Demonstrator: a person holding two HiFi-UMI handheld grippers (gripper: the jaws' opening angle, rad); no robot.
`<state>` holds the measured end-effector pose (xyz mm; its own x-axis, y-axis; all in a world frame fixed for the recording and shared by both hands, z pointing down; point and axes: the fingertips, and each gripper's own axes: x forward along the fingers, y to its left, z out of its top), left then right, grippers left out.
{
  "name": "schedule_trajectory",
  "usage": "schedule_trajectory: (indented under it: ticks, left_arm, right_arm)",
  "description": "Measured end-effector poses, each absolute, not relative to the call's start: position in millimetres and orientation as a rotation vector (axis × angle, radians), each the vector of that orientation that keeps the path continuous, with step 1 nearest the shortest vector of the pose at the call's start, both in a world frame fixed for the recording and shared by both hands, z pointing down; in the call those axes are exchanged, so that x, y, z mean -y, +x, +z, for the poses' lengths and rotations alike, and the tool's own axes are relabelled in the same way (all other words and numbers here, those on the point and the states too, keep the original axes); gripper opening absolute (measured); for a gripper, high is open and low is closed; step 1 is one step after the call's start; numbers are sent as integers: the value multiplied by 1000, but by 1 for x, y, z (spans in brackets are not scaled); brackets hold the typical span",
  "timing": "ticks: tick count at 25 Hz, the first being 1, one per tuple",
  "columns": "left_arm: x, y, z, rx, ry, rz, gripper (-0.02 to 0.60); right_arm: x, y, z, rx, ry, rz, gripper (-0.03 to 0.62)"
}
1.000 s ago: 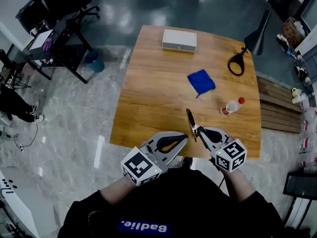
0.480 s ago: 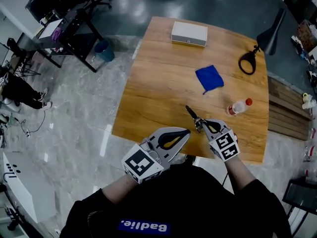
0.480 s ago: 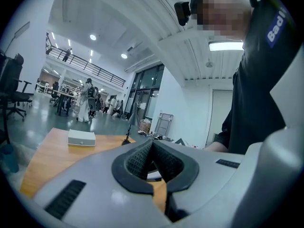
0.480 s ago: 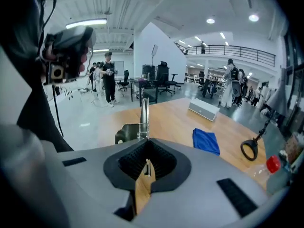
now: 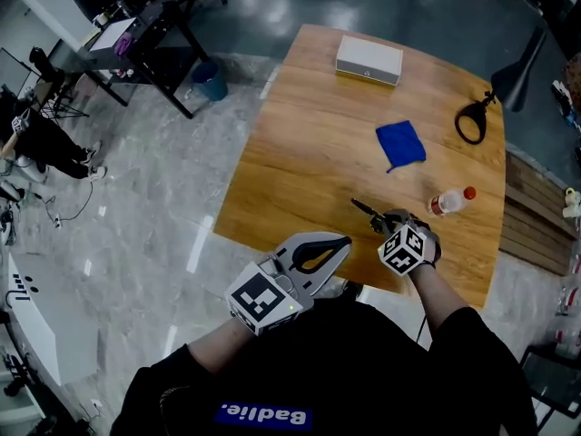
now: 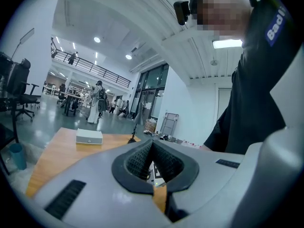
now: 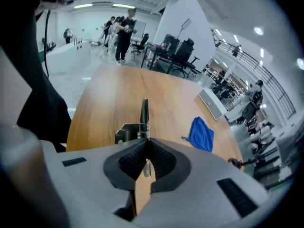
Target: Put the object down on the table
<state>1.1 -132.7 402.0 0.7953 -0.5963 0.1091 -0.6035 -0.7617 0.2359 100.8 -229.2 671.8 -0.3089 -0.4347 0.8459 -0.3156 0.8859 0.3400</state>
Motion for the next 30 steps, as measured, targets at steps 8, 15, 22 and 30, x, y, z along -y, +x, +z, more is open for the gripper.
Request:
schedule_trajectory:
  ticks: [8, 15, 22, 30]
  left_arm:
    - [122, -6, 409, 965, 2704, 74, 3]
    - [115, -9, 414, 953, 2690, 108, 3]
    - [111, -7, 413, 917, 2708, 101, 3]
    - [110, -5, 409, 883, 2725, 97, 3]
  right_arm:
    - [233, 106, 718, 1682, 387, -355, 6]
    - [222, 107, 737, 1602, 304, -465, 7]
    - [212, 105, 745, 1612, 305, -413, 38]
    - [197, 109, 760, 1616, 250, -287, 196]
